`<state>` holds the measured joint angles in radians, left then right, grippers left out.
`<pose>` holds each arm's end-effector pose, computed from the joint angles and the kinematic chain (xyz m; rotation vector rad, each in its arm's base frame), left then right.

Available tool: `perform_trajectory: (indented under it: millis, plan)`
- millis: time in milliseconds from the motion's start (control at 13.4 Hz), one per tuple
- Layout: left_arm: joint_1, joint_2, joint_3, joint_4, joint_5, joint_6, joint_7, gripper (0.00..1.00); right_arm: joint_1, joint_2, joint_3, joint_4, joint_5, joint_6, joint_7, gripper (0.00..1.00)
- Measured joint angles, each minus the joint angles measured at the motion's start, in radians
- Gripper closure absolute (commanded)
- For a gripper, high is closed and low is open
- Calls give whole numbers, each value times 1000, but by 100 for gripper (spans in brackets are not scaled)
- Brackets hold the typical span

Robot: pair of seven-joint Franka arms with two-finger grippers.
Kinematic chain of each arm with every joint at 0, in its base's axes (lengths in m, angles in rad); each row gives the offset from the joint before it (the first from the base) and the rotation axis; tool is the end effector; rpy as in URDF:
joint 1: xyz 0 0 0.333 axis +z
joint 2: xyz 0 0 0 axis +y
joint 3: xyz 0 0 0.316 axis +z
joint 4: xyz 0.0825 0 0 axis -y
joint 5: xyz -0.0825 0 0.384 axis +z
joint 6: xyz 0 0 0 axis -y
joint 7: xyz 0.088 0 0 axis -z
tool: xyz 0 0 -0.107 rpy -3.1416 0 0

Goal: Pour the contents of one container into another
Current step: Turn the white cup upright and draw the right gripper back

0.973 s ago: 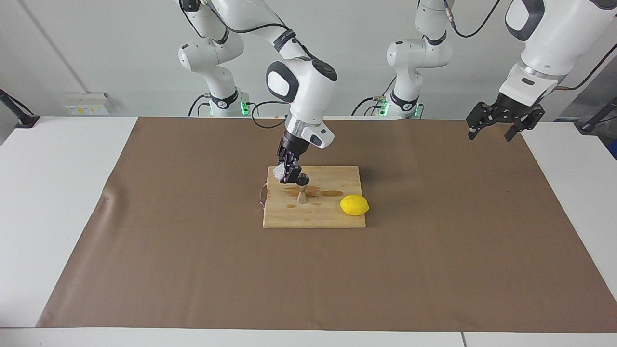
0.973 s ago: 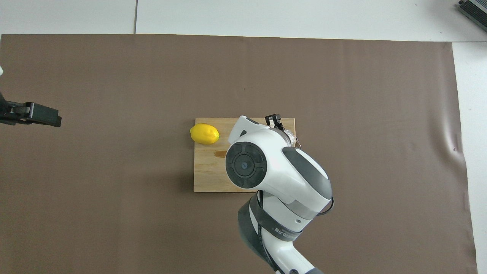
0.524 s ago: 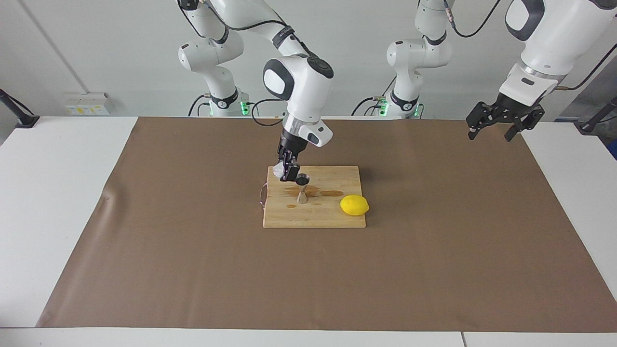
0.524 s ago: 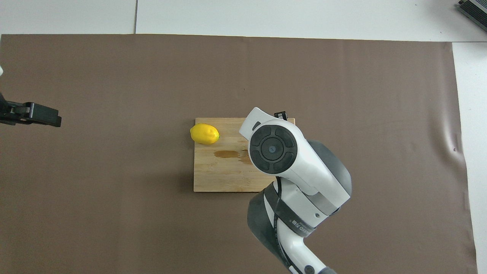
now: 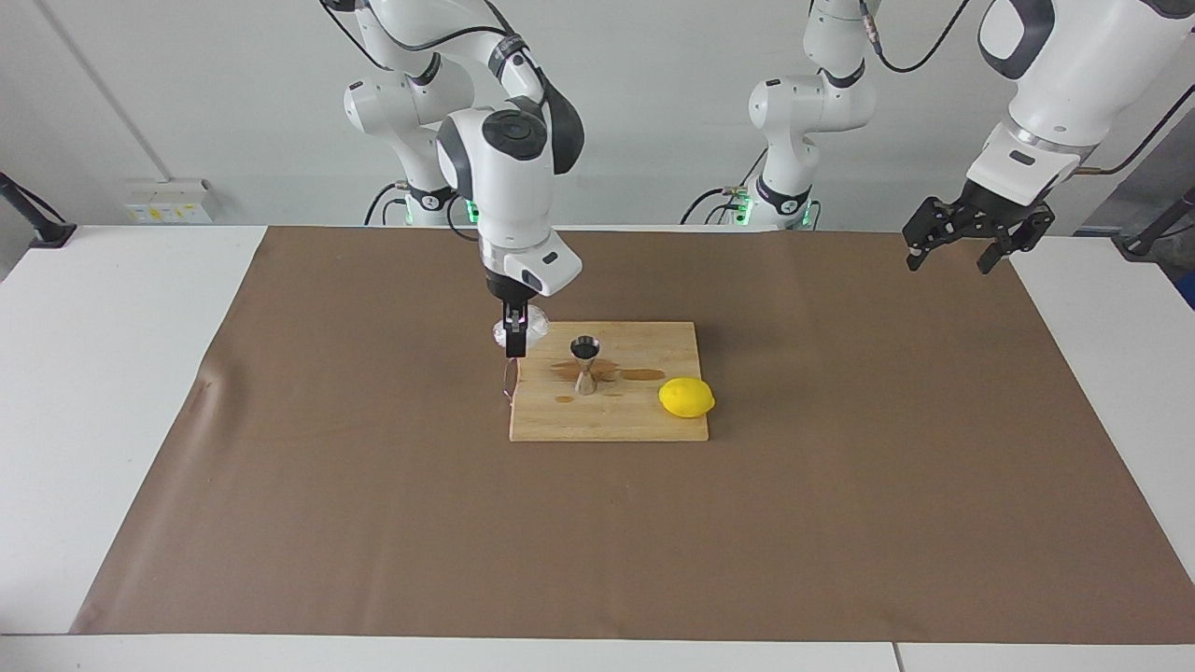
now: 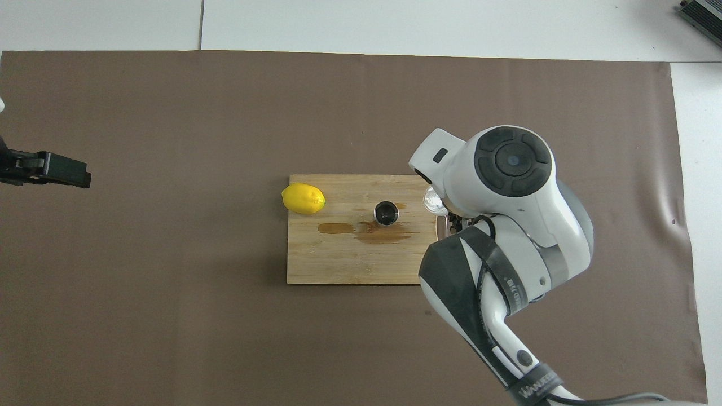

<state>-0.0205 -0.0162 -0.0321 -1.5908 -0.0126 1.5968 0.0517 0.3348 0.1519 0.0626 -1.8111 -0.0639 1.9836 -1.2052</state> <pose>0.5512 -0.0305 0.6263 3.1251 -0.1628 0.0347 0.5609 0.2293 0.4574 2.1215 2.2438 -0.0001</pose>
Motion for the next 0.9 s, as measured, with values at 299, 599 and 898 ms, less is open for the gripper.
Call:
perform_trajectory:
  millis: [299,599,898]
  plan:
    - [0,0,0,0,0,0,0,0,-170,0,-2,-86,221,86,-236,100]
    - [0,0,0,0,0,0,0,0,-302,1,-3,-210,442,134,-464,100]
    - [0,0,0,0,0,0,0,0,-393,15,-3,-284,525,156,-612,100]
